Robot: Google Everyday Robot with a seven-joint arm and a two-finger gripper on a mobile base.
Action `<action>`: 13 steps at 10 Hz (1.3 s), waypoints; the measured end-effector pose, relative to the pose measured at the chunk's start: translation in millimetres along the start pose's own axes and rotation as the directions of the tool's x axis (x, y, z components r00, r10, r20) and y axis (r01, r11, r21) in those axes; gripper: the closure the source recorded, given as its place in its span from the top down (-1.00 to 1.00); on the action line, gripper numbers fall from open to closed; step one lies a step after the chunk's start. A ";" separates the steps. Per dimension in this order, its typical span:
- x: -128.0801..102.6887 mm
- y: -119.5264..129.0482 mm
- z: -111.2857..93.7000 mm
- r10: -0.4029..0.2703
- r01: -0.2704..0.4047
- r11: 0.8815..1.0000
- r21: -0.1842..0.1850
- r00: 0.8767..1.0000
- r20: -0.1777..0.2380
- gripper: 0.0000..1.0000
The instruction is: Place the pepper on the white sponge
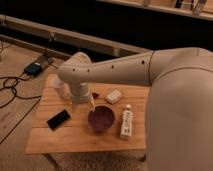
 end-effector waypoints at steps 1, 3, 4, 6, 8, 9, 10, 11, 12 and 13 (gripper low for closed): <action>0.0 0.0 0.0 0.000 0.000 1.000 0.000 1.000 0.000 0.30; 0.0 0.0 0.0 0.000 0.000 1.000 0.000 1.000 0.000 0.30; 0.0 0.0 0.0 0.000 0.000 1.000 0.000 1.000 0.000 0.30; 0.0 0.0 0.0 0.000 0.000 1.000 0.000 1.000 0.000 0.30; -4.1 -1.6 1.5 0.004 -0.004 1.000 0.007 1.000 0.000 0.30; -13.7 -6.6 6.1 0.012 -0.012 1.000 0.024 1.000 0.003 0.30; -25.4 -7.5 10.9 0.008 -0.008 0.999 0.040 1.000 0.006 0.30; -37.1 -7.7 16.2 -0.003 0.003 0.998 0.056 1.000 0.008 0.30; -51.0 -10.6 23.0 -0.020 0.019 0.997 0.076 1.000 0.005 0.30; -61.1 -13.4 28.7 -0.044 0.044 0.995 0.091 0.999 -0.003 0.30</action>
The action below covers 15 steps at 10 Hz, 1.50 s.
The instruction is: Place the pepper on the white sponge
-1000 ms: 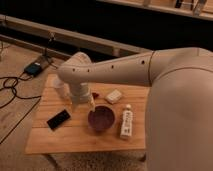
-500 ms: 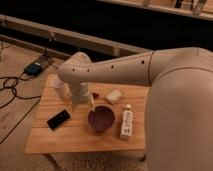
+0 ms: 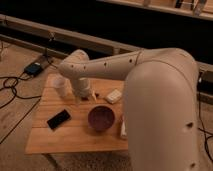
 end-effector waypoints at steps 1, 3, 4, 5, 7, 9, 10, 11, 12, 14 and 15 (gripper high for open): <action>-10.2 -4.5 7.1 -0.049 0.049 0.999 0.021 0.999 -0.013 0.30; -26.8 -11.4 17.3 -0.200 0.204 0.977 0.056 0.978 -0.058 0.30; -36.0 -15.9 22.0 -0.307 0.313 0.947 0.067 0.947 -0.094 0.30; -41.5 -18.0 24.8 -0.364 0.373 0.925 0.071 0.924 -0.116 0.30; -58.9 -24.0 32.8 -0.490 0.505 0.860 0.073 0.857 -0.164 0.30; -85.4 -28.5 42.3 -0.566 0.583 0.809 0.077 0.807 -0.165 0.30; -97.7 -29.6 45.9 -0.586 0.601 0.795 0.086 0.796 -0.150 0.30; -109.5 -31.1 51.0 -0.602 0.615 0.783 0.093 0.787 -0.135 0.30; -116.7 -32.2 55.8 -0.616 0.628 0.772 0.094 0.777 -0.128 0.30; -121.6 -31.0 70.7 -0.657 0.670 0.738 0.081 0.741 -0.139 0.30; -121.1 -29.2 76.0 -0.675 0.688 0.722 0.073 0.723 -0.148 0.30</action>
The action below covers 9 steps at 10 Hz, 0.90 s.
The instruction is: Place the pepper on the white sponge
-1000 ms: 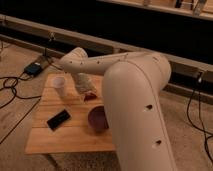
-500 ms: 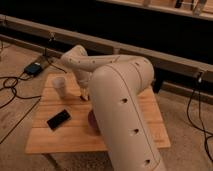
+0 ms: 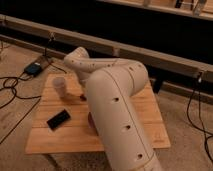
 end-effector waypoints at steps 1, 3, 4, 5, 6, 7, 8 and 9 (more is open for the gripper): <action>-2.5 3.1 5.7 -0.031 0.031 0.999 -0.004 0.999 -0.009 0.30; -12.6 12.2 17.4 -0.107 0.106 0.994 -0.009 0.994 -0.028 0.30; -16.3 12.9 21.2 -0.125 0.125 0.992 -0.008 0.992 -0.033 0.30; -20.6 13.1 24.6 -0.140 0.140 0.990 -0.005 0.989 -0.036 0.30; -26.2 12.7 28.0 -0.155 0.155 0.988 -0.002 0.987 -0.037 0.30; -33.4 11.7 31.0 -0.169 0.169 0.986 0.002 0.985 -0.036 0.30; -38.1 11.0 33.2 -0.177 0.177 0.984 0.003 0.984 -0.034 0.30; -44.6 9.1 35.9 -0.185 0.185 0.983 0.003 0.982 -0.030 0.30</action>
